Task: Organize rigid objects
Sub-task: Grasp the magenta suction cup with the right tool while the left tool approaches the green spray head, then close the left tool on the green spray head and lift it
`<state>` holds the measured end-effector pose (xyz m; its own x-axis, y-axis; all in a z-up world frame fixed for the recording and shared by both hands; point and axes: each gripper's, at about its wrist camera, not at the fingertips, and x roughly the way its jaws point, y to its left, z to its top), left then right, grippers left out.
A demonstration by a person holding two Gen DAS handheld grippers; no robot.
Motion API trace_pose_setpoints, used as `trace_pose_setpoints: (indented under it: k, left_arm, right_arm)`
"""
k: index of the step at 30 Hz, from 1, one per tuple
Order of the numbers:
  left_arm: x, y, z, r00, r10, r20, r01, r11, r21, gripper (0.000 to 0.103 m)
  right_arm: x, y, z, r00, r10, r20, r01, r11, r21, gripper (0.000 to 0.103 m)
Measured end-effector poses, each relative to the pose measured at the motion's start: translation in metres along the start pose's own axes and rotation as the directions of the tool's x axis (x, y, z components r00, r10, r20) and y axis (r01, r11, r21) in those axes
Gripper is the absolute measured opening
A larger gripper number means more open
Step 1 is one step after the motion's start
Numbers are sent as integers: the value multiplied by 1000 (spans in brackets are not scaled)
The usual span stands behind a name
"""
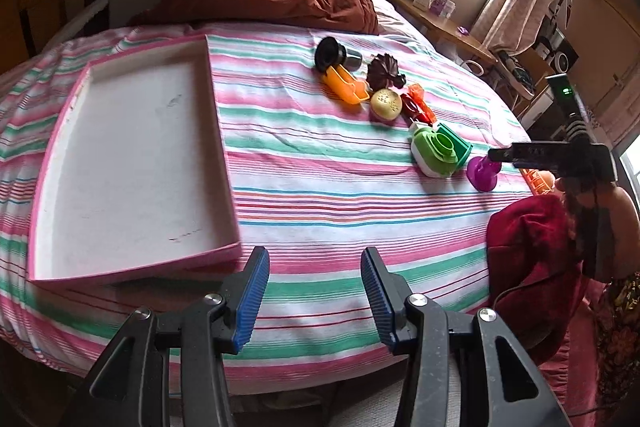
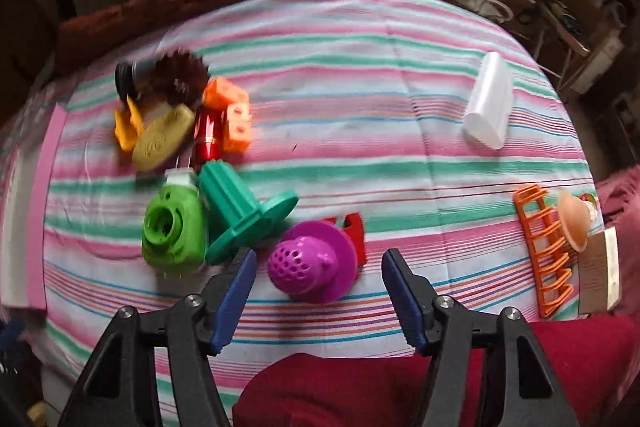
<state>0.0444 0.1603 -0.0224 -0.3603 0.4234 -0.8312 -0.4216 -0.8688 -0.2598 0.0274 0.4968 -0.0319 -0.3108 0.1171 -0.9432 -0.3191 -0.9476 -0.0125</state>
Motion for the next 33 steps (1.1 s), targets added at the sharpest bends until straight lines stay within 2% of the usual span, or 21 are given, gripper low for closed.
trace_pose_setpoints:
  k: [4, 10, 16, 24, 29, 33]
  left_arm:
    - [3, -5, 5, 1000, -22, 0, 22, 1000, -11, 48]
    - [13, -21, 13, 999, -48, -17, 48, 999, 23, 48]
    - [32, -55, 28, 997, -70, -30, 72, 994, 78, 48]
    - [90, -118, 65, 987, -135, -82, 146, 978, 149, 51]
    - [123, -134, 87, 989, -114, -97, 124, 986, 109, 53]
    - [147, -147, 97, 992, -66, -106, 80, 988, 134, 54]
  right_arm:
    - [18, 3, 2, 997, -22, -72, 20, 999, -26, 40]
    - [18, -3, 3, 997, 3, -73, -2, 1000, 10, 39]
    - [-1, -26, -2, 990, 132, 47, -138, 980, 144, 39]
    - [-9, -29, 3, 979, 178, 98, -195, 959, 204, 39]
    - [-11, -37, -1, 973, 195, 126, -221, 944, 245, 39]
    - [-12, -40, -3, 970, 203, 135, -233, 936, 265, 39]
